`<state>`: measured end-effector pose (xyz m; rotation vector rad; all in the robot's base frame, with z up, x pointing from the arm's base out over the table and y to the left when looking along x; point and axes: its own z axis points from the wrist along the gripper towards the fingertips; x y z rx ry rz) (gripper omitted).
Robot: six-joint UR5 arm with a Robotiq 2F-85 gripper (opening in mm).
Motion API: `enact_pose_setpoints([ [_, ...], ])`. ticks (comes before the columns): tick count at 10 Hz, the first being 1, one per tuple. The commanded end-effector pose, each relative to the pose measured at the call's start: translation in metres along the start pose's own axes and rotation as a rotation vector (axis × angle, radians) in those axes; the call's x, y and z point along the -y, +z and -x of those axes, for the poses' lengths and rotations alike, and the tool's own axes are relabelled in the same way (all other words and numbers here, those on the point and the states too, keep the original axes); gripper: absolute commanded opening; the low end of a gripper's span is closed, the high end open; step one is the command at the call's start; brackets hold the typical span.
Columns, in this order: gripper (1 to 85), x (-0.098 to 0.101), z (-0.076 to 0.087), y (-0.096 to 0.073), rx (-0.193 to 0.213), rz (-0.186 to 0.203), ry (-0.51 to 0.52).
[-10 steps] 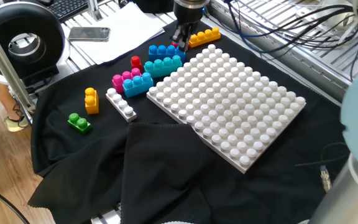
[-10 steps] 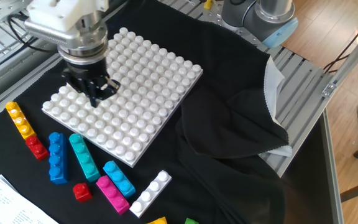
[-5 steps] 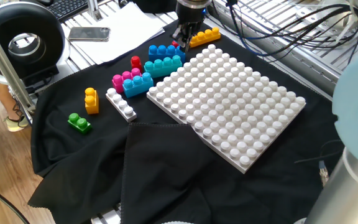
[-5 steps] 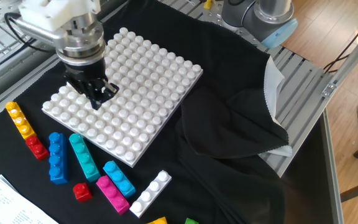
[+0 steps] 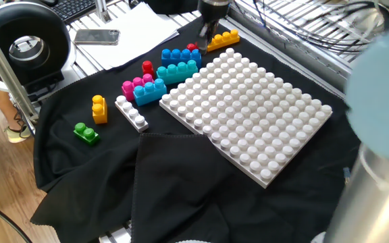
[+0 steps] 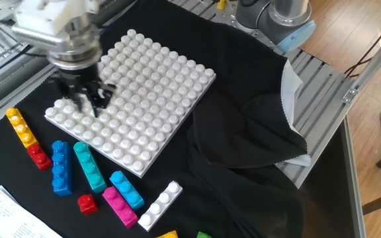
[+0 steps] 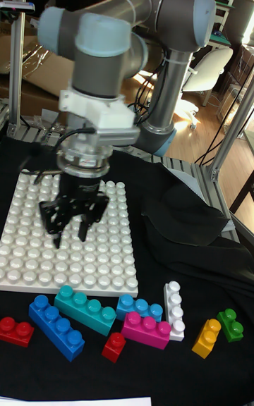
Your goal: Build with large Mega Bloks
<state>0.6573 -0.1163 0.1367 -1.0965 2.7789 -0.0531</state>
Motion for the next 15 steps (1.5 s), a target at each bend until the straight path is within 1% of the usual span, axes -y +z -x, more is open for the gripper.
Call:
enact_pose_setpoints([
  [1,81.7,0.066,-0.016,0.006,-0.003,-0.028,-0.232],
  [2,80.7,0.084,-0.019,0.006,-0.016,-0.062,-0.256],
  [3,76.0,0.09,-0.02,0.007,-0.017,-0.08,-0.249],
  [4,78.0,0.087,-0.012,0.007,0.015,-0.073,-0.212],
  [5,78.7,0.087,-0.01,0.007,0.025,-0.071,-0.141],
  [6,77.7,0.081,-0.006,0.007,0.045,-0.051,-0.073],
  [7,75.3,0.079,-0.005,0.007,0.051,-0.04,-0.031],
  [8,72.7,0.085,-0.009,0.008,0.036,-0.066,-0.069],
  [9,72.3,0.096,-0.011,0.013,0.038,-0.074,-0.112],
  [10,72.7,0.122,-0.016,0.015,0.019,-0.118,-0.182],
  [12,72.7,0.136,-0.017,0.024,0.025,-0.1,-0.235],
  [13,72.3,0.138,-0.018,0.029,0.025,-0.094,-0.254],
  [15,71.7,0.14,-0.025,0.04,-0.008,-0.089,-0.304],
])
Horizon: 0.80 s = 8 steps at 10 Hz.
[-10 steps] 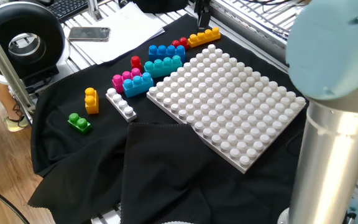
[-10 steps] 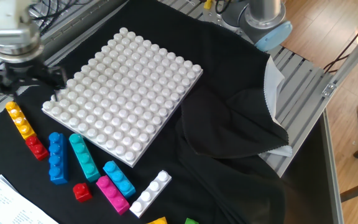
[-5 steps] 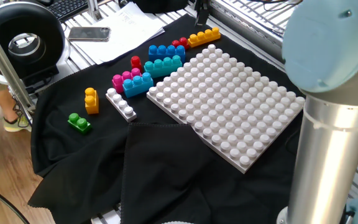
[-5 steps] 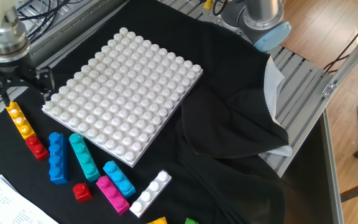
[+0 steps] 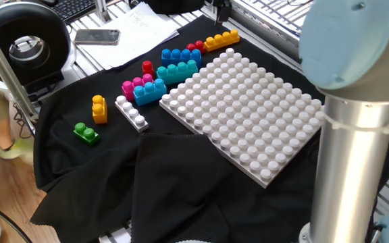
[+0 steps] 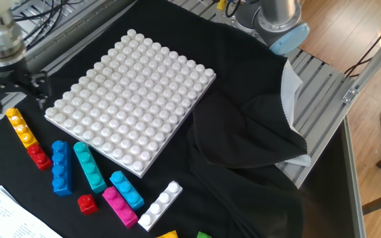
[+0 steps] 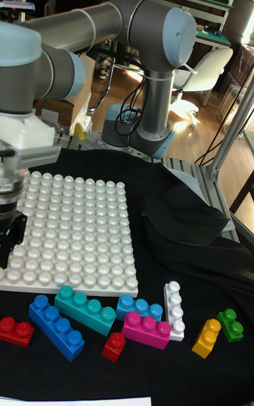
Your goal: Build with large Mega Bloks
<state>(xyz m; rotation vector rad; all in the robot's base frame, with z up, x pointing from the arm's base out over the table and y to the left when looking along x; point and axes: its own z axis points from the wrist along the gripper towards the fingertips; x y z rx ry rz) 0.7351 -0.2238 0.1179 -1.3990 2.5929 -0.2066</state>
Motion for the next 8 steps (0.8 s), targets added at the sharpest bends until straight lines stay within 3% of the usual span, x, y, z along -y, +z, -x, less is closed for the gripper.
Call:
enact_pose_setpoints([
  [1,71.7,0.01,-0.011,0.018,-0.023,-0.001,-0.09],
  [4,71.7,0.019,-0.013,0.023,-0.041,-0.028,-0.109],
  [7,71.7,0.028,-0.017,0.02,-0.04,-0.01,-0.137],
  [8,71.7,0.03,-0.018,0.026,-0.038,-0.004,-0.141],
])
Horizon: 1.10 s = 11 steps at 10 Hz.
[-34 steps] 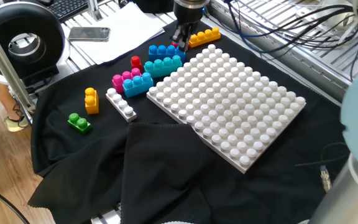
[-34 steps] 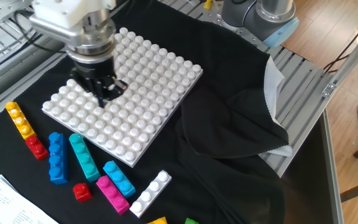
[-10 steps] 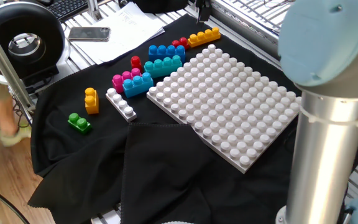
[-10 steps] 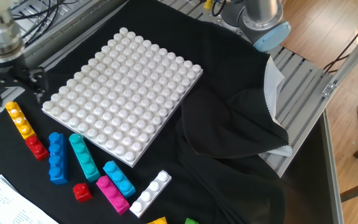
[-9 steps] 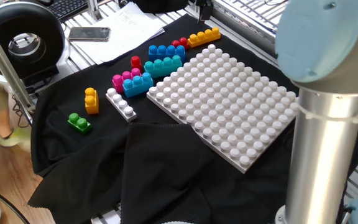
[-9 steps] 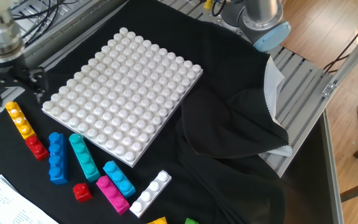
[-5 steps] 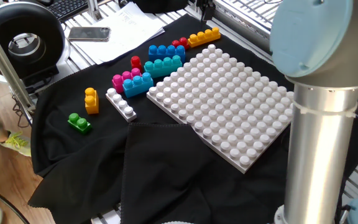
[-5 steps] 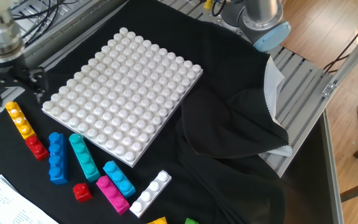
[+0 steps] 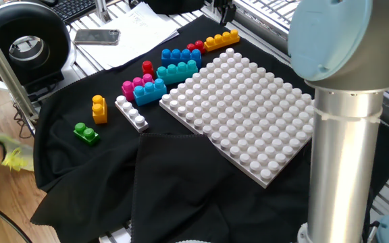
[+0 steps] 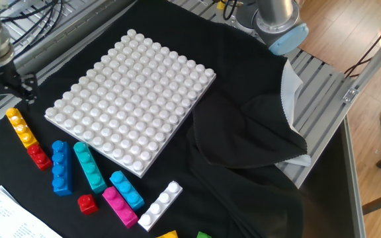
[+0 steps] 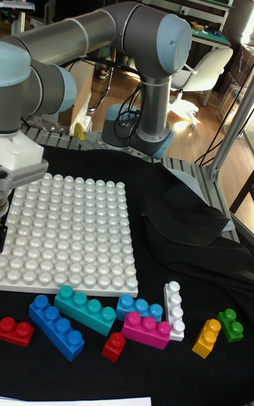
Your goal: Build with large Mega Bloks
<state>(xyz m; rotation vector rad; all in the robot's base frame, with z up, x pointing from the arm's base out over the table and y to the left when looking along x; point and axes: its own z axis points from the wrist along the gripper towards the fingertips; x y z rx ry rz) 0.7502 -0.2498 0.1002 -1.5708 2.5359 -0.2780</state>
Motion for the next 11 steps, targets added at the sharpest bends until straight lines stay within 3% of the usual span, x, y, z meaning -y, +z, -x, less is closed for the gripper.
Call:
enact_pose_setpoints([
  [1,72.3,-0.002,-0.002,0.012,0.015,0.04,0.001],
  [5,71.0,-0.009,-0.004,0.026,0.008,0.048,-0.009],
  [7,68.7,-0.011,0.007,0.039,0.032,0.034,-0.01],
  [11,64.7,-0.013,0.021,0.048,0.043,0.002,0.011],
])
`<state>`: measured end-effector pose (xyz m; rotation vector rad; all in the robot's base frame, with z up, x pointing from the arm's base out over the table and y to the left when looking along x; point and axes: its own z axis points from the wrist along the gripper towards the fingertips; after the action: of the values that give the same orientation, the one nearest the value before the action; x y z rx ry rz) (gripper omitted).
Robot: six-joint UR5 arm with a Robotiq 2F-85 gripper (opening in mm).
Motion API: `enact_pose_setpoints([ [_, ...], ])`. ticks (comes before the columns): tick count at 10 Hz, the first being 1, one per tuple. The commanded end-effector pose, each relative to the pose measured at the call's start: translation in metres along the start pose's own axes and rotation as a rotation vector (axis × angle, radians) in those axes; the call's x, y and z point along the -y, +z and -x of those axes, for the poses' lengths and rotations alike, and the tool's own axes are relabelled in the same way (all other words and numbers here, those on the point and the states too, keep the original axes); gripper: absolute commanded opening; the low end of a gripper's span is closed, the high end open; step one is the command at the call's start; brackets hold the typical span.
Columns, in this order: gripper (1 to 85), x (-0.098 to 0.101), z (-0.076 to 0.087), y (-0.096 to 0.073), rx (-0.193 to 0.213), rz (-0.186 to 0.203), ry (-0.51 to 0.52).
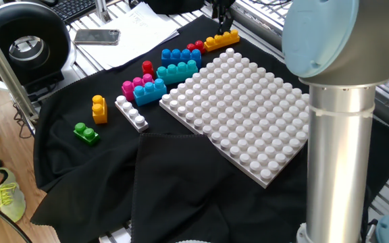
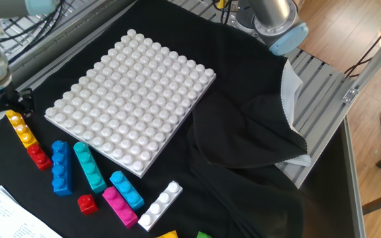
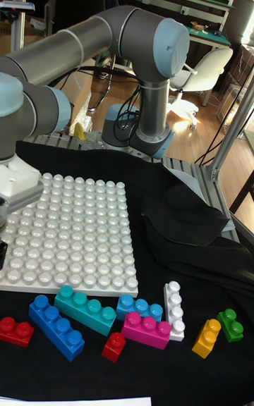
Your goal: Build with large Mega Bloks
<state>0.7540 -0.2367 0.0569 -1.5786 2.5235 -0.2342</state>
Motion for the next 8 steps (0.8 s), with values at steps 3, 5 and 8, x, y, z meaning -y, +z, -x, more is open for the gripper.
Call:
enact_pose_setpoints([
  [3,69.0,0.005,0.013,0.011,0.035,-0.045,0.015],
  [5,69.0,0.003,0.019,0.01,0.057,-0.038,0.019],
  [8,68.7,-0.002,0.02,0.007,0.065,-0.014,0.048],
])
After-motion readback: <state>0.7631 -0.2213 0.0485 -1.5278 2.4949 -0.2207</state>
